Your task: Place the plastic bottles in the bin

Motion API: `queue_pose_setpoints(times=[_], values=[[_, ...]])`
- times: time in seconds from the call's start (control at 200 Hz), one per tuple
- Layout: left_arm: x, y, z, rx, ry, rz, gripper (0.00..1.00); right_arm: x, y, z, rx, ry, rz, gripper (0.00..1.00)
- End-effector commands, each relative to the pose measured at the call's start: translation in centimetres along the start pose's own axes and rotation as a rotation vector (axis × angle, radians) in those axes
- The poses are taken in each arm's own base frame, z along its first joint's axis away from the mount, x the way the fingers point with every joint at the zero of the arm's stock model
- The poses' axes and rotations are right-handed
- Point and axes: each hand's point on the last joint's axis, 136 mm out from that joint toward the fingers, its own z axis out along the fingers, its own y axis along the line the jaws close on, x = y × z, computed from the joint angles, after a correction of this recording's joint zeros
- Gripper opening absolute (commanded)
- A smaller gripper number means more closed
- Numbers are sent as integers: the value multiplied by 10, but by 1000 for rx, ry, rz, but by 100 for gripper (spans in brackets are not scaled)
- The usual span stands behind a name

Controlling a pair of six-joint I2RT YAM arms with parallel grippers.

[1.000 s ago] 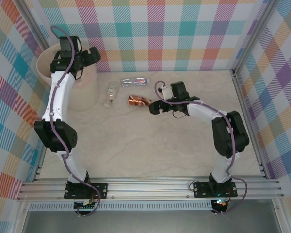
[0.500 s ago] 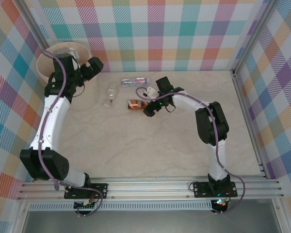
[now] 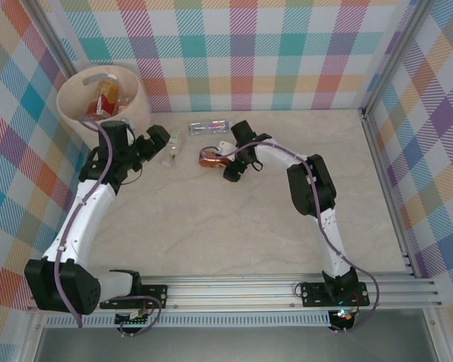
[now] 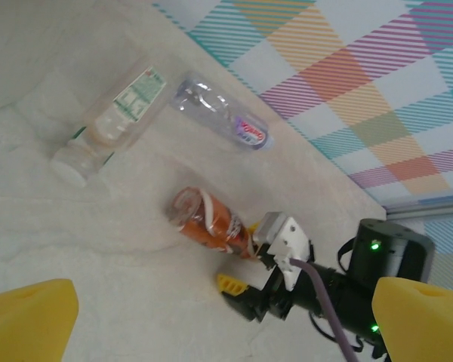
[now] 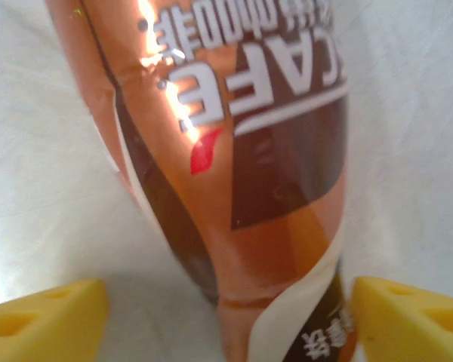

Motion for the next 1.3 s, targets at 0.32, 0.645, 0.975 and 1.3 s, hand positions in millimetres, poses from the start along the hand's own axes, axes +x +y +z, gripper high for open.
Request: queue_pose_setpoints(times=[0.32, 0.645, 0.975, 1.3], values=[[39, 8, 29, 60, 108, -75, 100, -35, 21, -58, 1, -216, 113, 30], [68, -51, 60, 393, 248, -40, 98, -67, 66, -126, -253, -516, 590, 31], [80, -63, 79, 392, 221, 50, 100, -89, 100, -147, -512, -601, 745, 32], [95, -72, 104, 384, 250, 71, 98, -103, 125, -156, -620, -621, 699, 32]])
